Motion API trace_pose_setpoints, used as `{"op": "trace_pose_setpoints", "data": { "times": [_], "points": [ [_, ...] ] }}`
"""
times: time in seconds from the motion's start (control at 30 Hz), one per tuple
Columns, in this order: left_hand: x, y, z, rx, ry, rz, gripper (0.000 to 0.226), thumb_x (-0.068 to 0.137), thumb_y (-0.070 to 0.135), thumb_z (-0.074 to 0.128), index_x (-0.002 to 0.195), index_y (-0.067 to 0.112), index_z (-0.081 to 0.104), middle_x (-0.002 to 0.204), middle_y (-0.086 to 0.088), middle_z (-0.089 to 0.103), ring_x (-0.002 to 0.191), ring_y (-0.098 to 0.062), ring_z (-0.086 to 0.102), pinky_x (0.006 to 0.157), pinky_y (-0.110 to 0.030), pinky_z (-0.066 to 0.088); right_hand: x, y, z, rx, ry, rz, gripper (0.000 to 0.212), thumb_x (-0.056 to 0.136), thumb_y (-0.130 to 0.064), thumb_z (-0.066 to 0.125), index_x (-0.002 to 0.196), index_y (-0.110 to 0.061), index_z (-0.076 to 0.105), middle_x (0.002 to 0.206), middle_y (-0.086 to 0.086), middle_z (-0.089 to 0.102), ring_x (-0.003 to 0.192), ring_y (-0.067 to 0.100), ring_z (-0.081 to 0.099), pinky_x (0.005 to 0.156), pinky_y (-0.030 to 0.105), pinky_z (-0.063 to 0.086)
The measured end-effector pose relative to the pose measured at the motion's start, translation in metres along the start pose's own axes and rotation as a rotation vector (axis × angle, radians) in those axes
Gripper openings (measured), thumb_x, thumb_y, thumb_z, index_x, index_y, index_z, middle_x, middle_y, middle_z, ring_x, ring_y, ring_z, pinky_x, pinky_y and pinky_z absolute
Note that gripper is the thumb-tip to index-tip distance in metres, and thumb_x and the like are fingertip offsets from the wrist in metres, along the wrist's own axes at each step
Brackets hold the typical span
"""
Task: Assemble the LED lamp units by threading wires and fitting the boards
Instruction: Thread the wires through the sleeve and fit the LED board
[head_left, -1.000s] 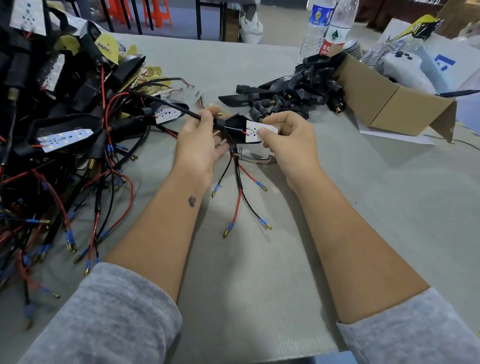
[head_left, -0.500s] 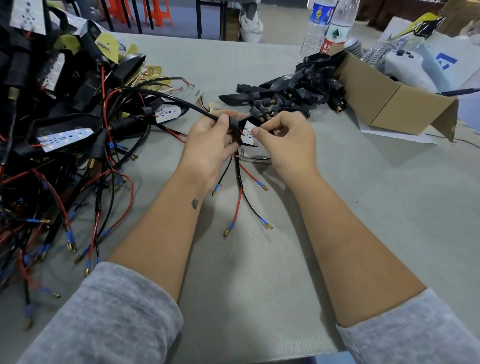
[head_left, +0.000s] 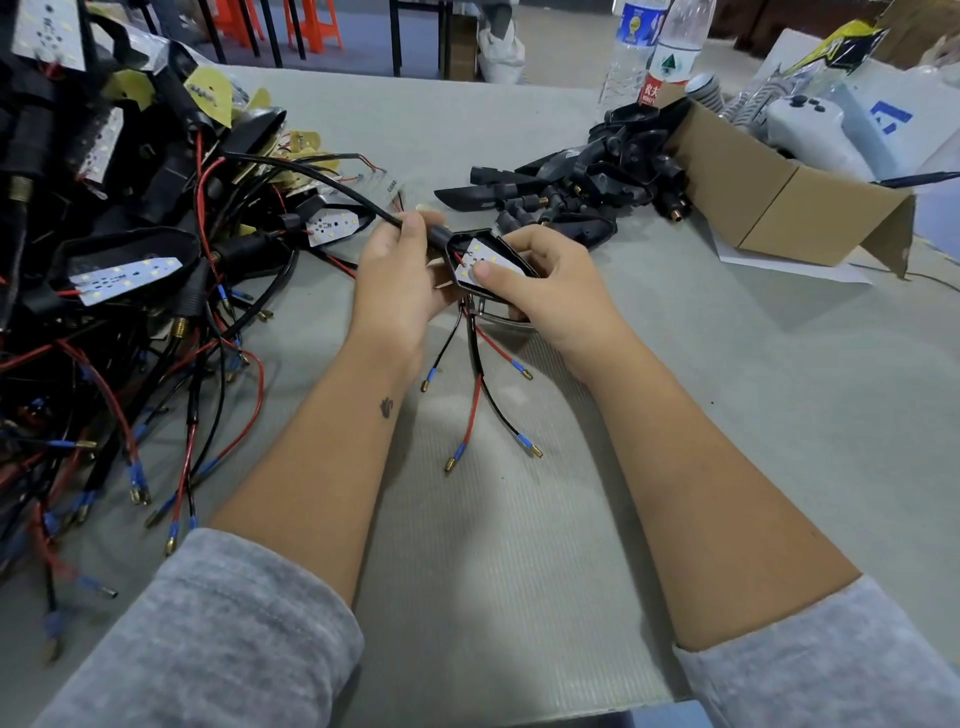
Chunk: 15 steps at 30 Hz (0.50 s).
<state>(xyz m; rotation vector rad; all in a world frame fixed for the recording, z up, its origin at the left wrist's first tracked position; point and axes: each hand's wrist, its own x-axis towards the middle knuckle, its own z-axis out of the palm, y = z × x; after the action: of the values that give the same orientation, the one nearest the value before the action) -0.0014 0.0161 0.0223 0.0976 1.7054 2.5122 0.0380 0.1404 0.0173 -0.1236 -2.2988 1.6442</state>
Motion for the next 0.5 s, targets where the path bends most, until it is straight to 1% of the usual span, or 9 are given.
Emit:
{"op": "trace_pose_setpoints", "data": {
  "times": [0.07,0.13,0.2,0.27,0.33,0.4,0.43,0.5],
  "points": [
    [0.000,0.000,0.000,0.019,0.006,-0.006,0.029,0.107,0.022,0.031,0.091,0.015,0.055,0.102,-0.015,0.061,0.083,-0.023,0.063,0.070,-0.033,0.057,0.000,0.001,-0.002,0.011,-0.003,-0.002,0.014,0.082,-0.016,0.076,0.082,-0.019,0.062,0.080,0.012,0.062,0.072,0.016,0.054,0.066,0.030,0.046],
    [0.000,0.000,0.000,0.039,0.012,-0.015,0.032,0.106,0.023,0.031,0.087,0.016,0.055,0.101,-0.014,0.061,0.082,-0.022,0.063,0.074,-0.037,0.057,-0.001,0.000,-0.002,0.025,-0.025,-0.010,0.016,0.083,-0.017,0.075,0.077,-0.018,0.060,0.076,0.008,0.058,0.070,0.015,0.053,0.064,0.028,0.044],
    [-0.001,0.000,0.000,0.035,0.003,-0.024,0.035,0.106,0.024,0.033,0.083,0.016,0.057,0.093,-0.011,0.061,0.076,-0.018,0.062,0.071,-0.035,0.056,-0.001,-0.001,0.000,0.189,-0.067,0.027,0.022,0.086,-0.027,0.066,0.069,-0.018,0.056,0.067,0.001,0.056,0.063,0.013,0.050,0.059,0.026,0.040],
    [-0.002,0.002,-0.002,0.028,-0.050,-0.017,0.036,0.105,0.024,0.036,0.079,0.016,0.059,0.080,-0.006,0.060,0.068,-0.016,0.060,0.063,-0.030,0.051,0.001,-0.005,0.001,0.395,-0.106,0.133,0.032,0.089,-0.039,0.054,0.066,-0.018,0.056,0.060,-0.003,0.054,0.054,0.012,0.047,0.052,0.024,0.036],
    [-0.006,0.004,-0.003,-0.009,-0.188,-0.016,0.035,0.103,0.022,0.040,0.077,0.012,0.060,0.069,-0.007,0.059,0.061,-0.019,0.059,0.056,-0.024,0.048,0.003,-0.006,-0.002,0.460,-0.106,0.169,0.046,0.098,-0.043,0.039,0.070,-0.013,0.058,0.062,0.000,0.057,0.048,0.012,0.046,0.048,0.023,0.035],
    [-0.010,0.005,-0.003,-0.033,-0.363,-0.048,0.033,0.102,0.019,0.040,0.078,0.007,0.059,0.058,-0.005,0.061,0.050,-0.017,0.059,0.049,-0.021,0.046,0.005,-0.004,-0.005,0.488,-0.087,0.181,0.053,0.102,-0.044,0.029,0.072,-0.010,0.059,0.068,0.004,0.060,0.047,0.012,0.045,0.048,0.024,0.034],
    [-0.011,0.003,-0.002,-0.011,-0.442,-0.063,0.033,0.102,0.017,0.039,0.079,0.005,0.059,0.056,-0.002,0.061,0.047,-0.015,0.058,0.048,-0.020,0.046,0.006,-0.004,-0.005,0.495,-0.080,0.192,0.055,0.102,-0.045,0.028,0.073,-0.011,0.060,0.066,0.003,0.059,0.048,0.012,0.045,0.049,0.025,0.034],
    [-0.012,0.000,-0.001,0.161,-0.555,-0.048,0.035,0.102,0.018,0.039,0.079,0.005,0.063,0.056,0.003,0.061,0.049,-0.013,0.057,0.052,-0.022,0.048,0.007,-0.004,-0.003,0.511,-0.065,0.222,0.054,0.102,-0.046,0.031,0.075,-0.011,0.062,0.062,0.002,0.056,0.052,0.014,0.046,0.052,0.027,0.034]
  ]
}}
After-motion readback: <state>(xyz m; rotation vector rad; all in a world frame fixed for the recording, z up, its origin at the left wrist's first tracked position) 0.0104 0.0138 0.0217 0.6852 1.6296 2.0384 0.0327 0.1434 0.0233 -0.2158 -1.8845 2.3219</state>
